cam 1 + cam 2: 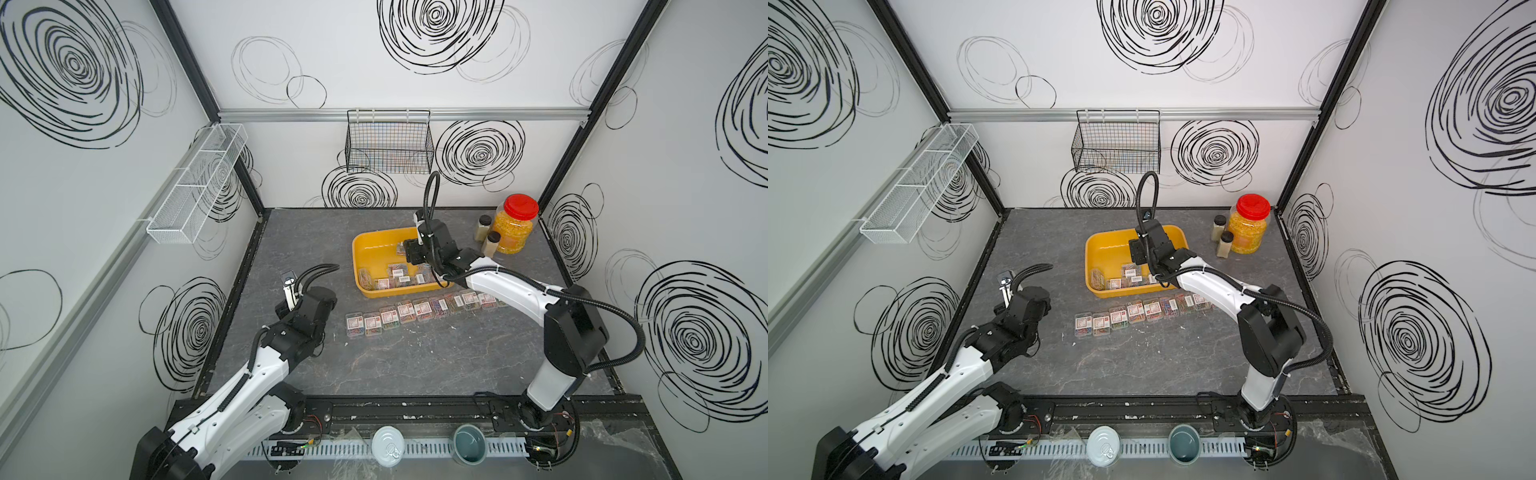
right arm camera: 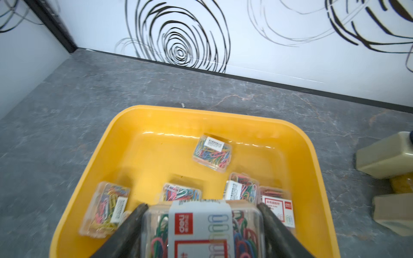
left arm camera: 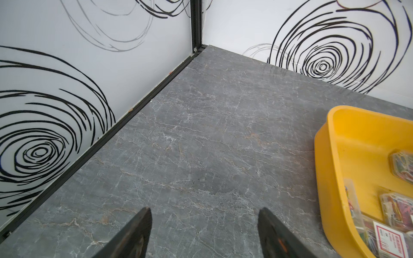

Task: Take the paper clips out of the storage box
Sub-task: Pick up the boxed paper clips from the storage box, then place the boxed paper clips at the center of the board.

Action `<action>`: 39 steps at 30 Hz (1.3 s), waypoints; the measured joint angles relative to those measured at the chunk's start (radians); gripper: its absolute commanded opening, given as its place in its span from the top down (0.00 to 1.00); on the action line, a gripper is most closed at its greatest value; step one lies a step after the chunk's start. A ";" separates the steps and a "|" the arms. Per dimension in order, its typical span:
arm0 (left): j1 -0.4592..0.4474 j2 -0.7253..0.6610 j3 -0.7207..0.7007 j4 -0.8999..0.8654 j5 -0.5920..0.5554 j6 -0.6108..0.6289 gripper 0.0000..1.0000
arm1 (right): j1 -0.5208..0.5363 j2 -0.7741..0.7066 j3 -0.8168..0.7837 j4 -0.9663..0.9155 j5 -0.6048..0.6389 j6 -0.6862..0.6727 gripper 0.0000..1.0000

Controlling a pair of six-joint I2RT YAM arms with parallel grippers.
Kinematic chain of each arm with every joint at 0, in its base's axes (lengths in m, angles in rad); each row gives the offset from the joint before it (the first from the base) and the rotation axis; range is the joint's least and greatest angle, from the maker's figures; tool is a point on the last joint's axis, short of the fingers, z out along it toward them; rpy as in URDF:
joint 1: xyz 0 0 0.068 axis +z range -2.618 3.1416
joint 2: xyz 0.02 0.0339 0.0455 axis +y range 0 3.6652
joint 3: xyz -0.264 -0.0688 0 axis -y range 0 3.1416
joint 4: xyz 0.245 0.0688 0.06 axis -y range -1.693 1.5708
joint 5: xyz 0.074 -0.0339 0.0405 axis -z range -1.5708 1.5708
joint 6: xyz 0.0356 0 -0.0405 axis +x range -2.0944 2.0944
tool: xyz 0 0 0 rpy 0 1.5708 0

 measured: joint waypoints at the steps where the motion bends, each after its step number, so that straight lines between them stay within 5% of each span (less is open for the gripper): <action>1: 0.003 -0.003 0.000 -0.002 -0.001 -0.003 0.20 | 0.012 -0.026 -0.033 0.020 -0.005 -0.006 0.36; 7: 0.017 -0.008 -0.001 -0.006 -0.001 -0.006 0.20 | 0.039 -0.195 -0.247 0.093 0.019 0.011 0.36; 17: 0.030 -0.008 -0.001 -0.008 0.002 -0.006 0.20 | -0.045 -0.508 -0.574 0.011 0.215 0.288 0.39; 29: 0.035 -0.008 -0.003 -0.008 0.016 -0.006 0.20 | -0.507 -0.801 -0.803 -0.064 0.073 0.472 0.38; 39: 0.036 -0.008 -0.004 -0.009 0.020 -0.006 0.21 | -0.845 -0.706 -0.810 -0.029 -0.128 0.538 0.39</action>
